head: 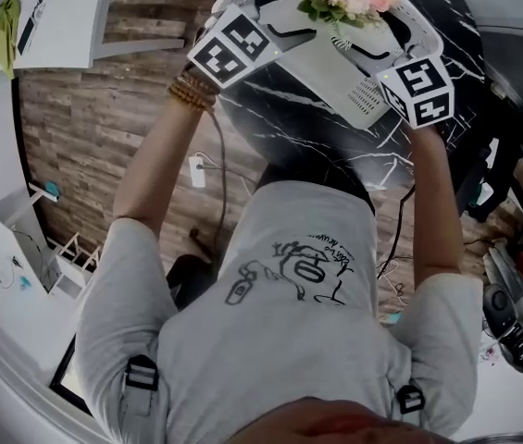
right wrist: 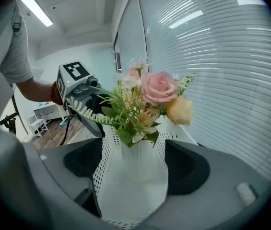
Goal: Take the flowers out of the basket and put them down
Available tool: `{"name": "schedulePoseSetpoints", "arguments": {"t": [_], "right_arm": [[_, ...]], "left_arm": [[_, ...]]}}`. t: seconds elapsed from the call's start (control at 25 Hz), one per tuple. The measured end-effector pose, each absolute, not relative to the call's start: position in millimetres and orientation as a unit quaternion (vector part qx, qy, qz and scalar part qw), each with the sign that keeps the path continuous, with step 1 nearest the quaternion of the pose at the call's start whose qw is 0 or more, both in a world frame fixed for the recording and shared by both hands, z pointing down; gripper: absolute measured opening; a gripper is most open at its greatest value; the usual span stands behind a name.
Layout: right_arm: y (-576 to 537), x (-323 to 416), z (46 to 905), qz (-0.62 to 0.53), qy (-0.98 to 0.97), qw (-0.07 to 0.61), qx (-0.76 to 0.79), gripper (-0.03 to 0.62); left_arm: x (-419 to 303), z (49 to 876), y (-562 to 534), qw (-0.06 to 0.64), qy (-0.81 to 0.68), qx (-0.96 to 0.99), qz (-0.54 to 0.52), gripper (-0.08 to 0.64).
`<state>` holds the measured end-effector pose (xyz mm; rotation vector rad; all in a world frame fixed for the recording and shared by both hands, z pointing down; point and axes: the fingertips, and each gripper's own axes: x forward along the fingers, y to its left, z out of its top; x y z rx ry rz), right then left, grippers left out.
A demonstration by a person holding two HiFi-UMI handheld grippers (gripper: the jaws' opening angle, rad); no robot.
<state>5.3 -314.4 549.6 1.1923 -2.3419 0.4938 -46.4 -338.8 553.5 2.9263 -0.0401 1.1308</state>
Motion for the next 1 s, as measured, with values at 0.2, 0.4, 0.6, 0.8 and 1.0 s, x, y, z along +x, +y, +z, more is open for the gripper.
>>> {"name": "schedulePoseSetpoints", "arguments": {"t": [0.2,0.4,0.6,0.8,1.0], "right_arm": [[-325,1,562,0.18,-0.859,0.247,0.41,0.416],[-334,-5,571,0.19,-0.864,0.256,0.389,0.416],[-340,-9,579,0.196,-0.867,0.263,0.375,0.413],[-345,-13,584,0.199,-0.871,0.267,0.362,0.399],[-350,-13,589,0.209,-0.866,0.274,0.363,0.38]], "left_arm": [[-38,562,-345,-0.019,0.001,0.926,0.377,0.336],[-31,571,-350,-0.035,0.018,0.919,0.392,0.341],[-29,579,-348,-0.034,0.043,0.909,0.413,0.344],[-32,587,-350,-0.034,0.053,0.899,0.434,0.344],[-33,594,-352,-0.052,0.061,0.881,0.466,0.326]]}}
